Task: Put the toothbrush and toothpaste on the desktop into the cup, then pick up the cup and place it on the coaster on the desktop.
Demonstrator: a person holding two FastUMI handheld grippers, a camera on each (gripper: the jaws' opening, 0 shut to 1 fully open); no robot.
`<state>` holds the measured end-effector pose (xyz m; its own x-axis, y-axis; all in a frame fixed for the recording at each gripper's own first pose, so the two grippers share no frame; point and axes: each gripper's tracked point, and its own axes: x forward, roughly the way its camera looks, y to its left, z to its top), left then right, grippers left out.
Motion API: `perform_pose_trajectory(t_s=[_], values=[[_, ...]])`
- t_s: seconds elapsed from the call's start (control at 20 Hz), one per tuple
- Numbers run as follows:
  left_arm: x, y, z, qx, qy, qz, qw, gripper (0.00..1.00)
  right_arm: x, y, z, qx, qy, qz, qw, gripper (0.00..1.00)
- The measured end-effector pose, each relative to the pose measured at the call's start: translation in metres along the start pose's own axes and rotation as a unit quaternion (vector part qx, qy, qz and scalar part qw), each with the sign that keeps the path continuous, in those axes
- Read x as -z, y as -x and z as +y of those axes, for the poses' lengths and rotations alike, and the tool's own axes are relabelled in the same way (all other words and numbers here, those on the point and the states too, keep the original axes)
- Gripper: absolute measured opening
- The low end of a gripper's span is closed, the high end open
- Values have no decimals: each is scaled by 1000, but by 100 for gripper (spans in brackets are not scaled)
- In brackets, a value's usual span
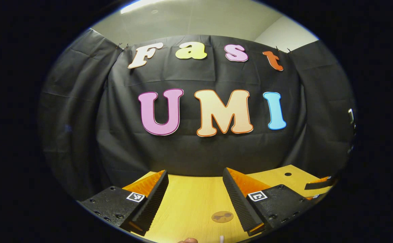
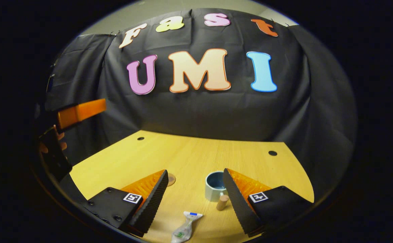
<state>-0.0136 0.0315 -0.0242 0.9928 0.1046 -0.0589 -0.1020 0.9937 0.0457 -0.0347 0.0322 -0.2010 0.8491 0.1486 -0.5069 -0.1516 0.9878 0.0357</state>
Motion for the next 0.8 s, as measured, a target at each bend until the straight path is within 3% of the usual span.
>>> perform_pose_trajectory(t_s=[0.35, 0.5, 0.55, 0.65, 0.8], values=[[12, 2, 9, -8, -9, 14, 1000, 95, 85, -14, -7, 8, -32, 118, 992, 99], [16, 2, 9, -9, -13, 21, 1000, 95, 108, -18, -7, 7, -29, 154, 988, 94], [19, 3, 9, -8, -13, 24, 1000, 95, 116, -18, -5, 7, -27, 165, 986, 99], [20, 4, 8, -7, -12, 26, 1000, 95, 132, -19, -3, 5, -18, 190, 982, 95], [23, 4, 5, -3, -13, 29, 999, 94, 156, -22, 4, -5, -1, 227, 974, 99]])
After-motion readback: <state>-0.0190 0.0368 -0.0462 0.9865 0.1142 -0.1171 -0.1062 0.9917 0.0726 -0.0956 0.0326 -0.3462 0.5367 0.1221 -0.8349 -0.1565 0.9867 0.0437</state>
